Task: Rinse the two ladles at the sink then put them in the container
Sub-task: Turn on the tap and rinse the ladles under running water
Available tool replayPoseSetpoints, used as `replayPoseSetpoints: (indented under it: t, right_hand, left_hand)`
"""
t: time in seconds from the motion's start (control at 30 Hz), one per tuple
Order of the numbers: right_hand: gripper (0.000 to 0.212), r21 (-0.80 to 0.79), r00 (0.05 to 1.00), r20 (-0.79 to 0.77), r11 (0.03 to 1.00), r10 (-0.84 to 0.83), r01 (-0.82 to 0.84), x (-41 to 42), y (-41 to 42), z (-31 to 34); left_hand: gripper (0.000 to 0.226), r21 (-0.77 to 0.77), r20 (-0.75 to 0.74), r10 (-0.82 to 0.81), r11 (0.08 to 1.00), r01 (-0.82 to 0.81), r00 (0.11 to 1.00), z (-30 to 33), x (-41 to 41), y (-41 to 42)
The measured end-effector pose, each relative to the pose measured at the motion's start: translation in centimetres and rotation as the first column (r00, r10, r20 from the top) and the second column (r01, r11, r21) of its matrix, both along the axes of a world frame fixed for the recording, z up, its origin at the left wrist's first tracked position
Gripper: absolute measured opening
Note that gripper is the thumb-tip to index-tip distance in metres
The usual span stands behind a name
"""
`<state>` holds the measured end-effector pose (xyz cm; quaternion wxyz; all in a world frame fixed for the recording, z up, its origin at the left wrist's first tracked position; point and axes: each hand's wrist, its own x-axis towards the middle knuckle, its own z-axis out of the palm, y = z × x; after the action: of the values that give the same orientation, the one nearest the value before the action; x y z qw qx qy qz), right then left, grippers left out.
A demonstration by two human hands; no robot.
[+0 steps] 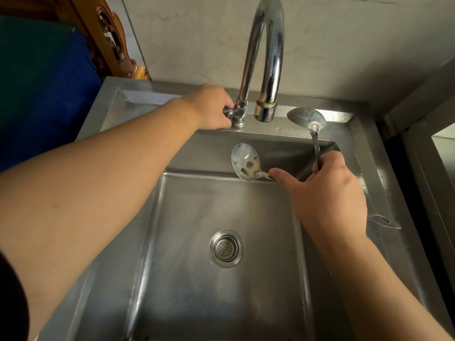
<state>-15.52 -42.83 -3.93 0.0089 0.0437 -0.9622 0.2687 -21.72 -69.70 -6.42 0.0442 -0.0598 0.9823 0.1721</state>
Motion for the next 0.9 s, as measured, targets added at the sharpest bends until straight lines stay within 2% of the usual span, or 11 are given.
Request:
replayPoseSetpoints:
  t: [0.53, 0.9]
  right_hand:
    - [0.066, 0.026, 0.999, -0.039, 1.000, 0.005, -0.004, 0.5, 0.0, 0.4]
    - [0.065, 0.030, 0.999, -0.046, 1.000, 0.005, -0.004, 0.6, -0.3, 0.8]
  left_hand:
    - [0.025, -0.016, 0.071, -0.024, 1.000, 0.025, 0.997, 0.7, -0.9, -0.2]
    - [0.032, -0.028, 0.111, -0.023, 0.999, 0.026, 0.994, 0.9, -1.4, -0.3]
